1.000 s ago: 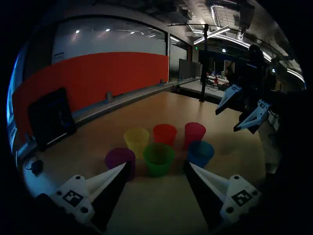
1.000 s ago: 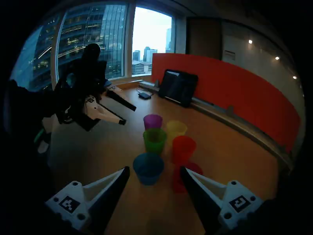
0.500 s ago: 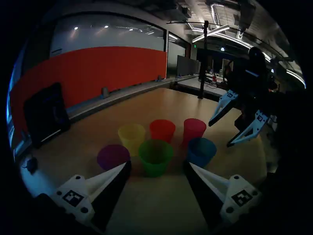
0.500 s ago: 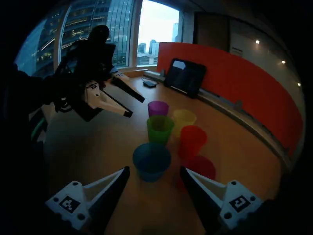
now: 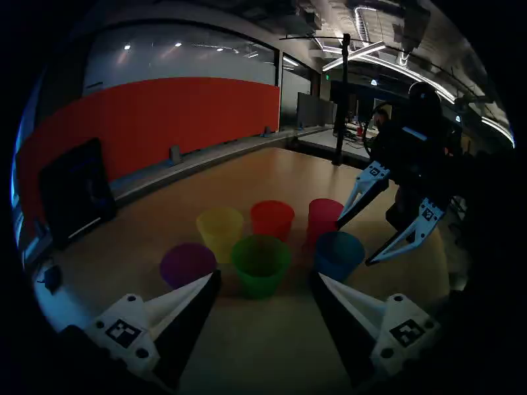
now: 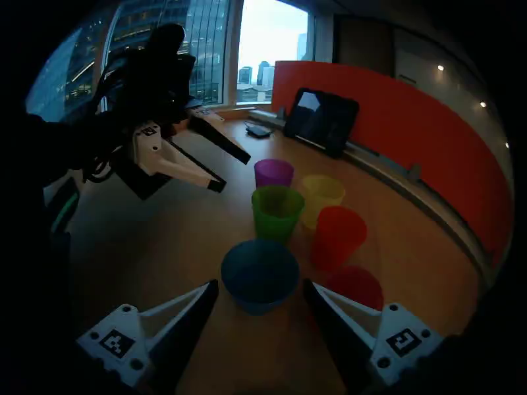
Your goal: Pour water
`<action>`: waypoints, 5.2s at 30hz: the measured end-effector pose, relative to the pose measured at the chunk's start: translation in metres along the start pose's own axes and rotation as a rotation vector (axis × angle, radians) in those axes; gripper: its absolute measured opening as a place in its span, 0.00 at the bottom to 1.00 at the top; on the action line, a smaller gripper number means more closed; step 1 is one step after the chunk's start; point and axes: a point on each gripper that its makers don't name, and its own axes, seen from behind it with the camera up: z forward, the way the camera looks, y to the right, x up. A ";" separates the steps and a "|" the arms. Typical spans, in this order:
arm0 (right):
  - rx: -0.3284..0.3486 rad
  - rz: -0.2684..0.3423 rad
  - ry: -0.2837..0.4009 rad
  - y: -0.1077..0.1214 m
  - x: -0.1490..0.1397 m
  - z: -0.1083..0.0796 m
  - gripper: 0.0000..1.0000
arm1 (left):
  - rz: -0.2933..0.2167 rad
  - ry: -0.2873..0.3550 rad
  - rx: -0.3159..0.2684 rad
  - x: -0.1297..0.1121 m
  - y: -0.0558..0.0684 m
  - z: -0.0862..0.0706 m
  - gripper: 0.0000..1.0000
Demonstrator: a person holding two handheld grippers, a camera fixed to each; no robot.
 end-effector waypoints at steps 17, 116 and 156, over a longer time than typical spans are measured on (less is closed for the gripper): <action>0.001 -0.015 -0.022 0.002 0.003 0.026 0.99 | 0.003 -0.003 0.004 -0.002 -0.002 -0.002 0.98; -0.113 -0.025 0.498 0.024 0.145 -0.125 0.93 | 0.024 -0.097 0.046 -0.020 -0.013 0.056 0.99; -0.159 -0.007 0.507 0.035 0.139 -0.142 0.93 | 0.044 -0.094 0.038 -0.008 -0.003 0.082 0.88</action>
